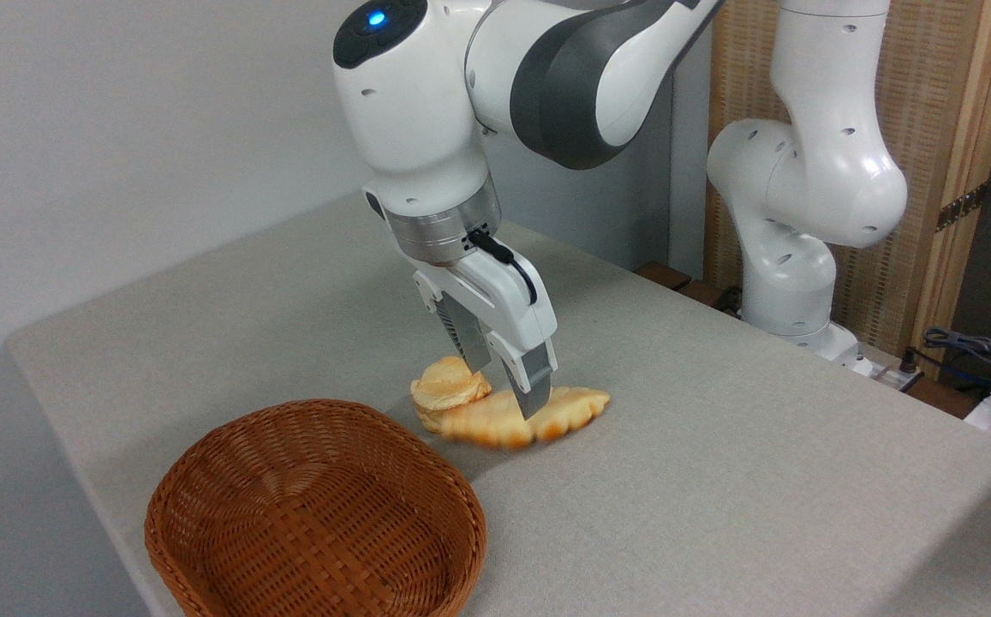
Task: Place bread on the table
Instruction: 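Lower the held loaf onto the table beside the round bun, then open the gripper and raise it away from the loaf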
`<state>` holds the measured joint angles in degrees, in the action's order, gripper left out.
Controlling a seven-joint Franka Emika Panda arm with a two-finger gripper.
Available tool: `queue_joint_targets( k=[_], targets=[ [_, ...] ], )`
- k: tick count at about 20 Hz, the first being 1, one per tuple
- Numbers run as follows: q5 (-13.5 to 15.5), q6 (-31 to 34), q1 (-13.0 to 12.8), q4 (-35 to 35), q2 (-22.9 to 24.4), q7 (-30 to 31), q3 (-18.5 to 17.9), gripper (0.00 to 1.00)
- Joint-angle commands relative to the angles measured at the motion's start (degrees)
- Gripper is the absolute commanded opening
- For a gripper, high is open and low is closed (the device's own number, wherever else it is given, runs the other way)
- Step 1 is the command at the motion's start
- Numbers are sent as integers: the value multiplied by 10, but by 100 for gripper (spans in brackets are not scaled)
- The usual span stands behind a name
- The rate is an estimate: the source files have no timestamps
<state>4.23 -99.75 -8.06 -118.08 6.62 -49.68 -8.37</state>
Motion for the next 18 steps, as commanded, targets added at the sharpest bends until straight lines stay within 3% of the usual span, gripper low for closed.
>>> queue_joint_targets(
  k=[1, 11, 18],
  targets=[
    [2, -11, -3, -5, 6, -14, -5, 100],
    [3, -54, -7, 42, 14, -2, 14, 100],
    [1, -54, -7, 71, 13, 86, 33, 100]
  ],
)
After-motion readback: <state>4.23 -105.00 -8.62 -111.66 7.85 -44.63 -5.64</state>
